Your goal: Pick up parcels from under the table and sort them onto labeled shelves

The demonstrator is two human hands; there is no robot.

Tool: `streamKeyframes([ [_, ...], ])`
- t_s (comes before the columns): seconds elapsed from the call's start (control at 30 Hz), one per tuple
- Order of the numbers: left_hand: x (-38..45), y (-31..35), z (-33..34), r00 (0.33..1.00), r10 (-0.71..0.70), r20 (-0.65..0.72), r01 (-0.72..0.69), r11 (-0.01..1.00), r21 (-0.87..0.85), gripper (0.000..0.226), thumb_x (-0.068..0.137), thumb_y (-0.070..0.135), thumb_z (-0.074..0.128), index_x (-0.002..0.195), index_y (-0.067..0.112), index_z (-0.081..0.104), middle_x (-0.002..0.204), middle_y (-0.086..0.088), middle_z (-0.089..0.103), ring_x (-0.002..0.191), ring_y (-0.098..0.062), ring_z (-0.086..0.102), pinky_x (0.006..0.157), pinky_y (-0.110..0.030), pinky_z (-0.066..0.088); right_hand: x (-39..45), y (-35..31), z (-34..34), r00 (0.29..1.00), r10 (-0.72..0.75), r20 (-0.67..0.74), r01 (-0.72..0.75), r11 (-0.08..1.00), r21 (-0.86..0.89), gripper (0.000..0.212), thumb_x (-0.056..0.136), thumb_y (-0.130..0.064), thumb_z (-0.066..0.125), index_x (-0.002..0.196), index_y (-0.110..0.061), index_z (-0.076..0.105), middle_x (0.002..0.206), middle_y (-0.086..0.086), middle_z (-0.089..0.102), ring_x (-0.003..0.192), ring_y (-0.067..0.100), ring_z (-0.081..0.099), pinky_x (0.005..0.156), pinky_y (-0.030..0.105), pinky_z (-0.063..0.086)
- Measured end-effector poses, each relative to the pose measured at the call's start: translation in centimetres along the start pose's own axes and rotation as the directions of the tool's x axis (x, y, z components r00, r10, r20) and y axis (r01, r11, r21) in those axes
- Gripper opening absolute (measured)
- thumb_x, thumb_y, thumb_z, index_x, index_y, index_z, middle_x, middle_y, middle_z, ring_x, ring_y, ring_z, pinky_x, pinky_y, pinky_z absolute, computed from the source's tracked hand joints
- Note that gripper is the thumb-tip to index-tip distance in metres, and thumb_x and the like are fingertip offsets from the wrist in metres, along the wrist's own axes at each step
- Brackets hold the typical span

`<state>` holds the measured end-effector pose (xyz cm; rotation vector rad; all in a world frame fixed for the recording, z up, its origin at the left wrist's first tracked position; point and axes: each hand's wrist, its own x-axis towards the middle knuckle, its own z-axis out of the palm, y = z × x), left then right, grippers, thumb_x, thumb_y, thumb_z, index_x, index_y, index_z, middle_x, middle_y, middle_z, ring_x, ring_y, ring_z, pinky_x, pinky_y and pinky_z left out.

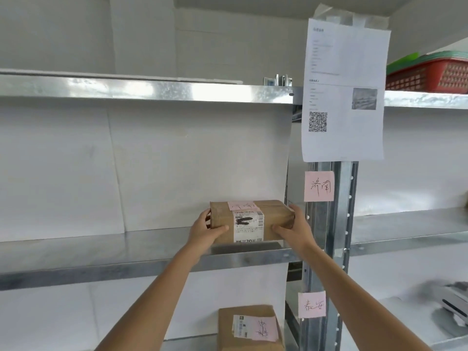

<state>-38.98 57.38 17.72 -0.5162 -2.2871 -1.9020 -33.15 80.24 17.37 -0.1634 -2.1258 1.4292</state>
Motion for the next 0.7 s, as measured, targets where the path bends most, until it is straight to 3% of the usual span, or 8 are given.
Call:
streamKeyframes([
  [0.1, 1.3, -1.1, 0.3, 0.999, -0.033, -0.014, 0.034, 0.993, 0.115, 0.070, 0.077, 0.013, 0.072, 0.138, 0.013, 0.039, 0.133, -0.010, 0.054, 0.113, -0.024, 0.056, 0.096, -0.039, 0.048, 1.3, 1.0, 1.1, 0.999, 0.042, 0.014, -0.040, 0.991, -0.125, 0.073, 0.081, -0.005, 0.066, 0.142, -0.015, 0.028, 0.134, 0.012, 0.047, 0.120, 0.029, 0.047, 0.098, 0.043, 0.046],
  [0.3, 1.7, -2.3, 0.0, 0.999, -0.044, -0.023, 0.047, 0.984, 0.172, 0.074, 0.077, 0.015, 0.072, 0.141, 0.017, 0.036, 0.138, -0.008, 0.048, 0.118, -0.027, 0.054, 0.101, -0.043, 0.045, 1.9, 2.0, 1.9, 0.998, 0.055, 0.026, -0.047, 0.972, -0.232, 0.071, 0.080, -0.010, 0.067, 0.141, -0.017, 0.030, 0.133, 0.010, 0.050, 0.115, 0.025, 0.050, 0.086, 0.029, 0.043],
  [0.4, 1.0, -1.9, -0.1, 0.999, -0.040, -0.027, 0.044, 0.984, 0.175, 0.071, 0.077, 0.014, 0.072, 0.139, 0.018, 0.037, 0.136, -0.008, 0.051, 0.115, -0.031, 0.056, 0.097, -0.048, 0.048, 1.4, 1.8, 1.7, 0.998, 0.055, 0.030, -0.047, 0.974, -0.223, 0.076, 0.080, -0.010, 0.068, 0.143, -0.015, 0.025, 0.135, 0.011, 0.048, 0.120, 0.027, 0.047, 0.091, 0.032, 0.042],
  [0.53, -0.9, -1.0, -0.1, 0.999, -0.025, -0.024, 0.029, 0.980, 0.196, 0.069, 0.078, 0.013, 0.070, 0.139, 0.016, 0.038, 0.138, -0.007, 0.048, 0.116, -0.027, 0.054, 0.096, -0.043, 0.049, -0.4, 1.5, 0.7, 0.996, 0.063, 0.058, -0.049, 0.977, -0.207, 0.077, 0.081, -0.008, 0.069, 0.143, -0.014, 0.024, 0.141, 0.012, 0.041, 0.123, 0.029, 0.046, 0.100, 0.040, 0.043],
  [0.63, -3.2, -0.5, 0.1, 0.999, -0.020, -0.029, 0.026, 0.976, 0.217, 0.070, 0.078, 0.012, 0.069, 0.140, 0.015, 0.037, 0.139, -0.008, 0.047, 0.120, -0.027, 0.052, 0.103, -0.044, 0.044, -2.6, 1.3, -0.7, 0.995, 0.052, 0.081, -0.036, 0.982, -0.187, 0.073, 0.082, -0.007, 0.066, 0.143, -0.016, 0.026, 0.146, 0.011, 0.038, 0.124, 0.030, 0.047, 0.092, 0.041, 0.050],
  [0.7, -4.8, 0.3, 0.4, 0.998, -0.014, -0.059, 0.029, 0.967, 0.252, 0.068, 0.079, 0.013, 0.068, 0.140, 0.015, 0.037, 0.139, -0.008, 0.048, 0.121, -0.025, 0.051, 0.103, -0.039, 0.043, -4.1, 0.9, -1.6, 0.995, 0.040, 0.091, -0.021, 0.979, -0.204, 0.071, 0.083, -0.007, 0.064, 0.143, -0.016, 0.028, 0.146, 0.011, 0.038, 0.127, 0.030, 0.045, 0.094, 0.042, 0.049],
])
